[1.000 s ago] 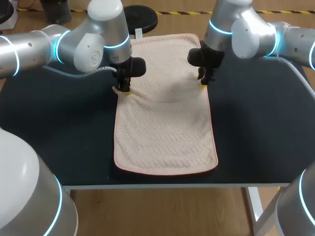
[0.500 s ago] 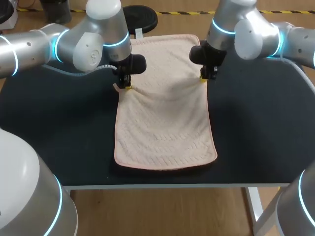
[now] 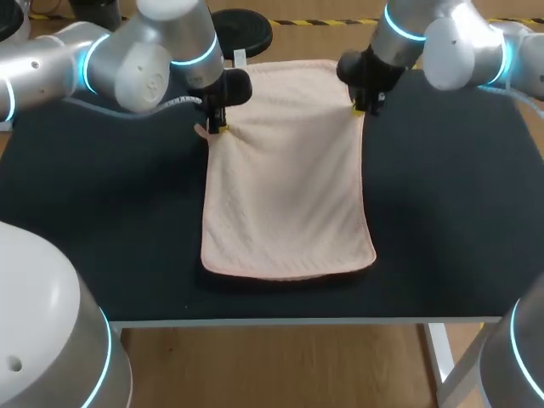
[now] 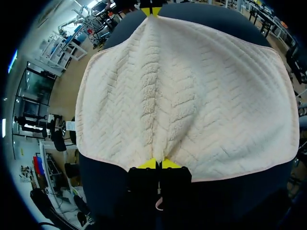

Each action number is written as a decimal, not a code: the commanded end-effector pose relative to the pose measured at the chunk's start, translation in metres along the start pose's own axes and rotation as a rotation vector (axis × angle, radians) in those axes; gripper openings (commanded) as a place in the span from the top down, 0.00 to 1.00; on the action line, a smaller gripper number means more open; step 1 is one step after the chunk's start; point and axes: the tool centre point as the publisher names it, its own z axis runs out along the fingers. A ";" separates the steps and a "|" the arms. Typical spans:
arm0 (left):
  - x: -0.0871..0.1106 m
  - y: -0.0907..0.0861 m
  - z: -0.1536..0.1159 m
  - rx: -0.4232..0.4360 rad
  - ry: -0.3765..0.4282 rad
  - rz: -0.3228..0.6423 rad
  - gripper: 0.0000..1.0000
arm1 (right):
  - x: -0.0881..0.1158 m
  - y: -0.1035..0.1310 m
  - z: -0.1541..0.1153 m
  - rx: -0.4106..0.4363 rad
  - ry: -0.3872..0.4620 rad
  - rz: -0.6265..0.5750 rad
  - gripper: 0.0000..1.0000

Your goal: Fold the towel

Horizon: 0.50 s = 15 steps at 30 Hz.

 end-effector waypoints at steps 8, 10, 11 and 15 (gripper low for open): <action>-0.019 -0.008 -0.054 0.024 -0.114 -0.024 1.00 | -0.011 0.007 -0.065 -0.051 -0.092 -0.012 1.00; -0.026 -0.010 -0.064 0.031 -0.142 -0.028 1.00 | -0.015 0.010 -0.076 -0.057 -0.117 -0.016 1.00; -0.029 -0.010 -0.069 0.031 -0.161 -0.027 1.00 | -0.018 0.011 -0.082 -0.059 -0.129 -0.017 1.00; -0.041 -0.013 -0.091 0.039 -0.226 -0.029 1.00 | -0.027 0.016 -0.101 -0.077 -0.177 -0.015 1.00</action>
